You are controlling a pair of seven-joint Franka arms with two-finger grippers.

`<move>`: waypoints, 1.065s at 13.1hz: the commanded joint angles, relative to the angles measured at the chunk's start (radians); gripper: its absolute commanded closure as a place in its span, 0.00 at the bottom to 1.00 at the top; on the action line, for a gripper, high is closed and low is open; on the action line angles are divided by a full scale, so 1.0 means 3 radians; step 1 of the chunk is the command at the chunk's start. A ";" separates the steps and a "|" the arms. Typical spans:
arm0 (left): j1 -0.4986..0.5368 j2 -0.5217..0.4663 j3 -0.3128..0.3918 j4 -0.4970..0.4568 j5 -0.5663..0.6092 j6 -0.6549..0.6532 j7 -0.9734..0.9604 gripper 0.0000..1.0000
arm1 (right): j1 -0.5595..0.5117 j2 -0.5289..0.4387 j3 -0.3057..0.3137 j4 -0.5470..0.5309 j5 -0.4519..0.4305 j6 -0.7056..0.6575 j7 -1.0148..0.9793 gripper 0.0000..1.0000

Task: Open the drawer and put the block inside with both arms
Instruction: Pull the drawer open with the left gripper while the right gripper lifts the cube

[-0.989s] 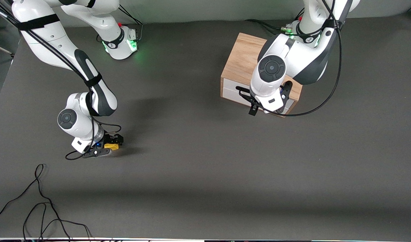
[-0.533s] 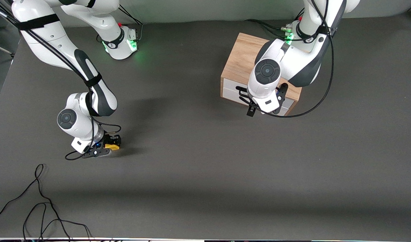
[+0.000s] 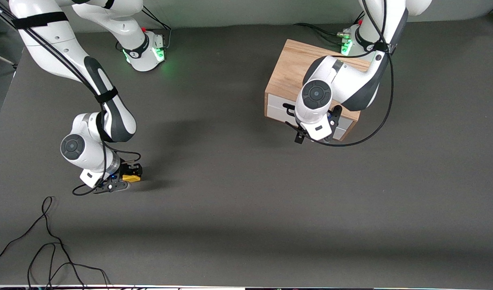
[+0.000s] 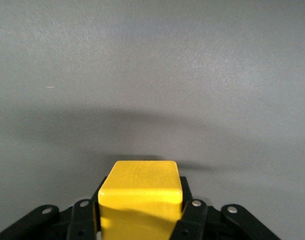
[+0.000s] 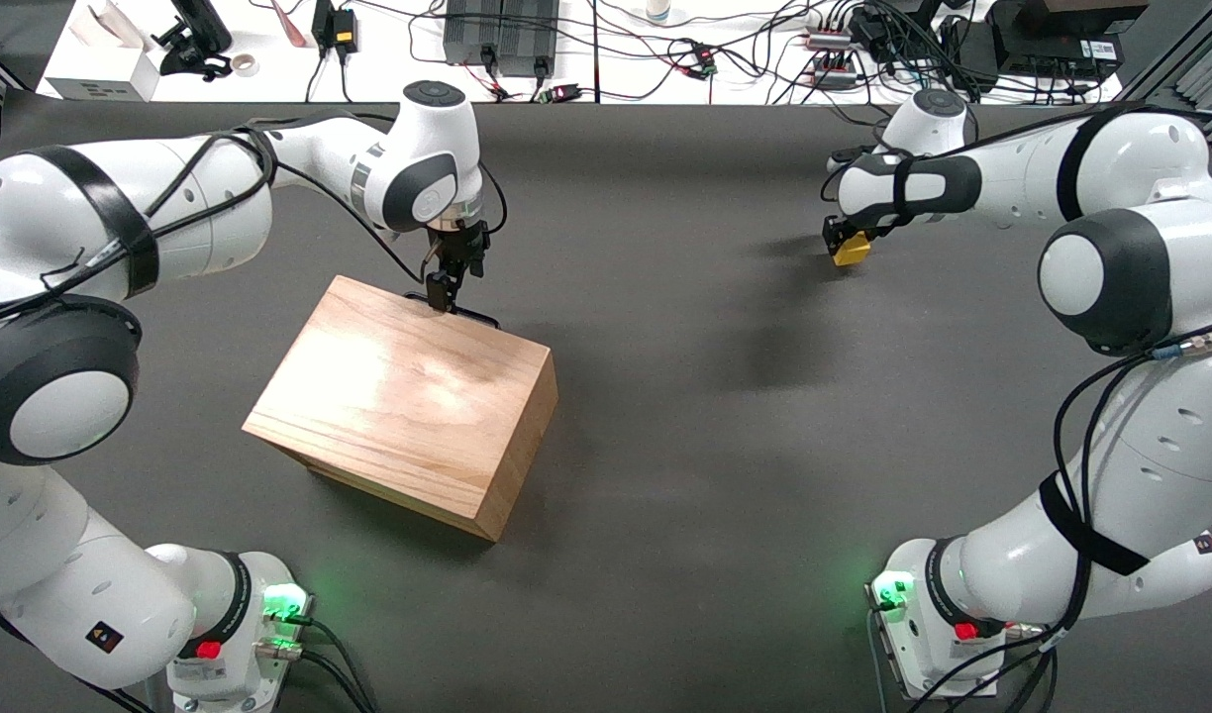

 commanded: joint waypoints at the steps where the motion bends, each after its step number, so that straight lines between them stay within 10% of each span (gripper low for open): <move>1: -0.0049 0.0061 0.0033 0.0011 0.0061 0.0038 -0.0073 0.00 | -0.0007 -0.0119 -0.0011 0.0105 -0.0021 -0.0239 -0.0068 0.71; 14: 0.0032 0.0469 0.0059 0.0639 0.0122 0.0028 -0.0053 0.00 | -0.0017 -0.0232 -0.0032 0.1316 -0.0016 -0.1844 -0.0032 0.91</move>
